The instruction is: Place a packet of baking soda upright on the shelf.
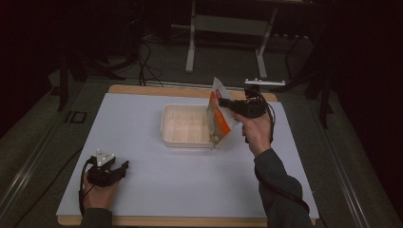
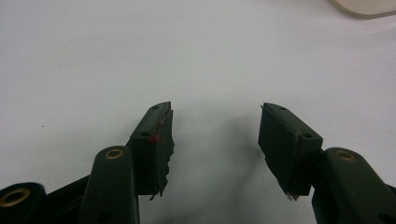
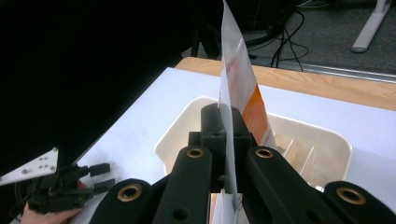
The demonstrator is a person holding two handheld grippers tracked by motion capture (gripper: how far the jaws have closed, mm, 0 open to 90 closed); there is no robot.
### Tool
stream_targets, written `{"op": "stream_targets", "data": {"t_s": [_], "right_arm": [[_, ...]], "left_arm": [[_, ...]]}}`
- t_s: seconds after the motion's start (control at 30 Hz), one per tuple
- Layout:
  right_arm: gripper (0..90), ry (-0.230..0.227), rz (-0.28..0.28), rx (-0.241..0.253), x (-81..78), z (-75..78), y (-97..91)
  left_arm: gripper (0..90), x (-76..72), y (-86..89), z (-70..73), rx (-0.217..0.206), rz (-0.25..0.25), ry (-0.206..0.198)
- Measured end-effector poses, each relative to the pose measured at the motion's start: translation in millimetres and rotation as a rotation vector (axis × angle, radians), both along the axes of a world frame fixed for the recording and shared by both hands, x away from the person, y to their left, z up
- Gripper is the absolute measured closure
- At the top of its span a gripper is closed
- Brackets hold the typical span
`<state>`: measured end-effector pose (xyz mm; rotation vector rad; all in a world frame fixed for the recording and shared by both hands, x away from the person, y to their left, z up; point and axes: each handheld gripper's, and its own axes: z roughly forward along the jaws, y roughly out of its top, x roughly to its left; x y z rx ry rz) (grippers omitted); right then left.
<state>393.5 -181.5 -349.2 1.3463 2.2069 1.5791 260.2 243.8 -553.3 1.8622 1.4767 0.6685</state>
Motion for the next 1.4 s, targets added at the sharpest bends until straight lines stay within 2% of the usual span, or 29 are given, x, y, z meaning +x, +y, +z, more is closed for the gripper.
{"op": "stream_targets", "data": {"t_s": [0.2,0.6,0.83,1.13,1.4], "right_arm": [[90.0,-0.001,-0.031,0.005,6.0,-2.3,0.9],[90.0,-0.031,-0.102,-0.04,16.1,-4.3,4.3],[90.0,-0.024,-0.136,-0.033,23.8,-11.7,3.0],[90.0,-0.026,-0.153,-0.021,27.5,-17.3,7.7],[90.0,-0.026,-0.158,-0.05,24.4,-28.3,10.0]], "left_arm": [[44.4,0.0,0.1,0.0,-0.003,0.001,0.0],[44.5,0.1,0.2,0.0,-0.003,0.0,0.002],[44.4,0.1,0.2,0.0,-0.002,0.0,0.002],[44.4,-0.1,0.2,0.1,-0.001,-0.001,0.001],[44.4,-0.2,-0.1,0.1,0.0,-0.001,-0.001]]}}
